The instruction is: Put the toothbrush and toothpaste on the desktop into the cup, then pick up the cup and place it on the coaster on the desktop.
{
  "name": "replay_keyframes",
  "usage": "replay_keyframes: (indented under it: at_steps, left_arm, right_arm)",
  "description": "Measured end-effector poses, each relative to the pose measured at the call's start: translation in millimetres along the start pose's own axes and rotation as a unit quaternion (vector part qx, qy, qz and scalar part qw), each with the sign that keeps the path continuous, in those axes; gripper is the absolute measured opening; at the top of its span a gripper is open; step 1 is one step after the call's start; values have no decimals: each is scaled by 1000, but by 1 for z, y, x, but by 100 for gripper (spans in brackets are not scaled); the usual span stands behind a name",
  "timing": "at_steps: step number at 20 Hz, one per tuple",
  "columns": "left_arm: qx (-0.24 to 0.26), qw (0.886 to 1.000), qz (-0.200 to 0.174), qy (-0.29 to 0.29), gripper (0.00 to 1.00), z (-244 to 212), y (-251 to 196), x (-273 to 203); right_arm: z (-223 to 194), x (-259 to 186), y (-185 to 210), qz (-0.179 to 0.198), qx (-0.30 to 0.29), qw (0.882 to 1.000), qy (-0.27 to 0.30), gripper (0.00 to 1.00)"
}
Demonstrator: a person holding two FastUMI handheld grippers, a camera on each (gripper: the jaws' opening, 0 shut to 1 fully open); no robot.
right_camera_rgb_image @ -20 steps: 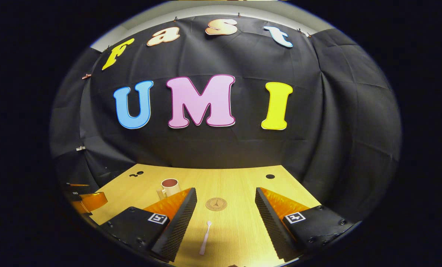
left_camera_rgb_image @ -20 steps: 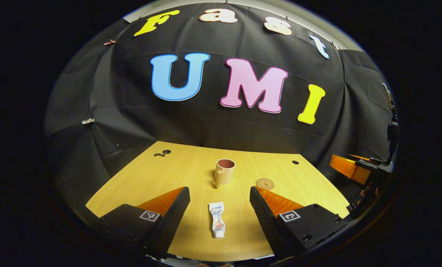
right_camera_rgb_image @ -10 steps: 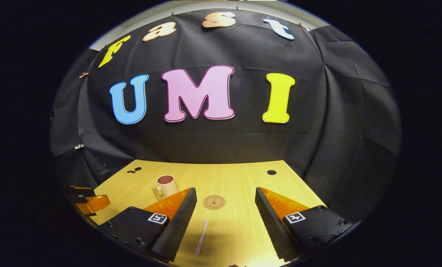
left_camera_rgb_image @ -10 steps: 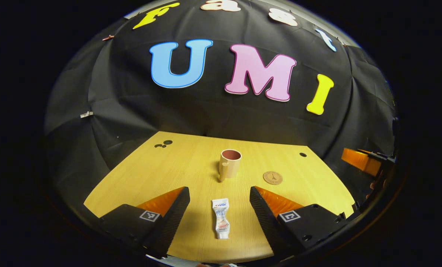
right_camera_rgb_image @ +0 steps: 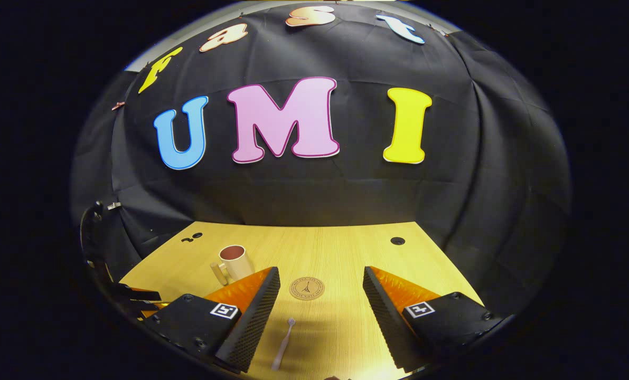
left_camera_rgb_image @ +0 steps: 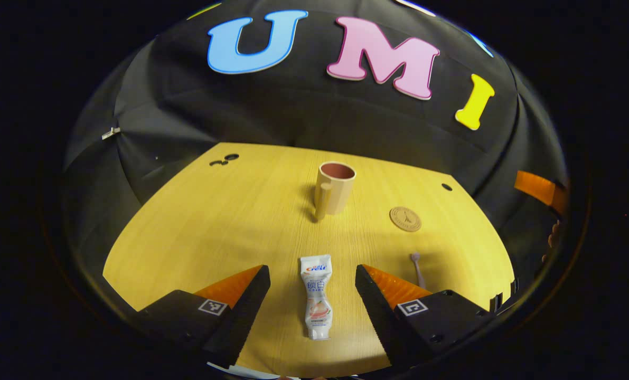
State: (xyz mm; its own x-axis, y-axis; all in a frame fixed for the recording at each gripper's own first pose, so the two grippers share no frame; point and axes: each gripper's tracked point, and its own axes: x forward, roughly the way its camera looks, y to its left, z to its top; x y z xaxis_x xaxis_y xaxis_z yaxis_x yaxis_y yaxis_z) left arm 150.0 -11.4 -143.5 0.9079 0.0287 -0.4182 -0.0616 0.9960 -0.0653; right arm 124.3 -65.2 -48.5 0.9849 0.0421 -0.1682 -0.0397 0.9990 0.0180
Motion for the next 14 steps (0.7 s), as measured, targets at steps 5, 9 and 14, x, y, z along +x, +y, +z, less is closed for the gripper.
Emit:
replay_keyframes:
  at_steps: [5,9,14]
  left_arm:
    - [-1,999,13,53,100,-28,-1,43]
    - [-40,994,39,97,100,-56,7,68]
    - [10,991,66,120,92,-67,11,74]
  right_arm:
    - [-16,29,-7,20,-4,999,29,97]
    - [-24,42,-4,40,14,998,47,98]
    - [-39,46,5,56,13,996,63,99]
